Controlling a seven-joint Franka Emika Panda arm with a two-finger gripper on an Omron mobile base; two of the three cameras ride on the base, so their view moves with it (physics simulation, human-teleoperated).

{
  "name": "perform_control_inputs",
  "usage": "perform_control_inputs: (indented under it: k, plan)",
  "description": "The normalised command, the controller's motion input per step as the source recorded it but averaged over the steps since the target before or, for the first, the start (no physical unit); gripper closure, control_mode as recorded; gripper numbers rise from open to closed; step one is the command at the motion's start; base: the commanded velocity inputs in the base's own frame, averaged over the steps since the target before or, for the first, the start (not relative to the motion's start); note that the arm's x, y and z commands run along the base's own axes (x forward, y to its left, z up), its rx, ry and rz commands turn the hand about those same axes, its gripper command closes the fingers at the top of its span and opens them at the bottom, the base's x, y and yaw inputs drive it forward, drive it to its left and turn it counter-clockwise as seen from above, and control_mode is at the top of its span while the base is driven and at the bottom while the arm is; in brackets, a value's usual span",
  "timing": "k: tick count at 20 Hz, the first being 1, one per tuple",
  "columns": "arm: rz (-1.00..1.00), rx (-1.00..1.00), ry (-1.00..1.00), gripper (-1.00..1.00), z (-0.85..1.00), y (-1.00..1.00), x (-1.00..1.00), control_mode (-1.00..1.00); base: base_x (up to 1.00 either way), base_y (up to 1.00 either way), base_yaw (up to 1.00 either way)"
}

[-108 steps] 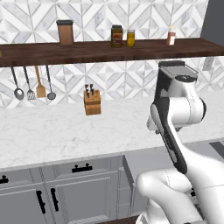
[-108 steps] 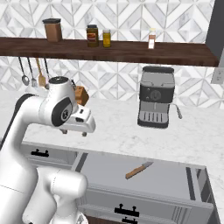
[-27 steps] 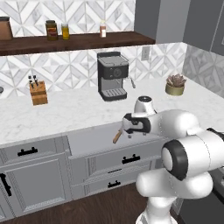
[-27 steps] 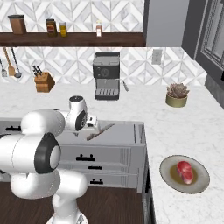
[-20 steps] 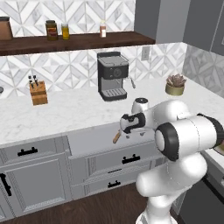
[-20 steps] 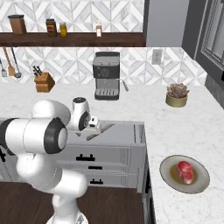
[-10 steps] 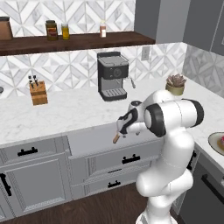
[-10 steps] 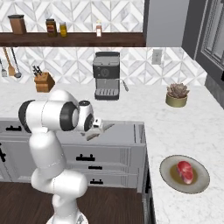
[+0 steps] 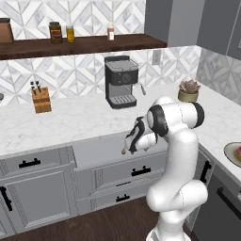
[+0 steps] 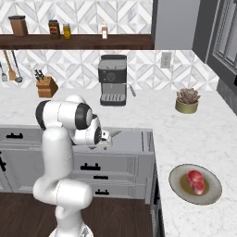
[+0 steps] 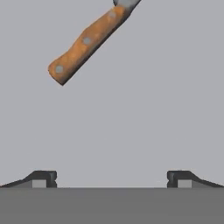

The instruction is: Pick up the knife from the drawer and place it on the cutting board. Then place the meat from the plate to the cutting board.

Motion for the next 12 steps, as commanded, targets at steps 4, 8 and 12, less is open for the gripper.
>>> perform_control_inputs:
  k: [4, 8, 12]
  plan:
    - [0.02, -0.02, 0.20, -1.00, -0.49, -0.04, -0.33, -1.00, 0.00, 0.00, 0.00]
    - [0.05, 0.00, 0.12, -1.00, -0.31, -0.30, -0.98, -1.00, 0.00, 0.00, 0.00]
    - [0.03, 0.03, 0.00, -1.00, -0.05, -0.58, -1.00, -1.00, 0.00, 0.00, 0.00]
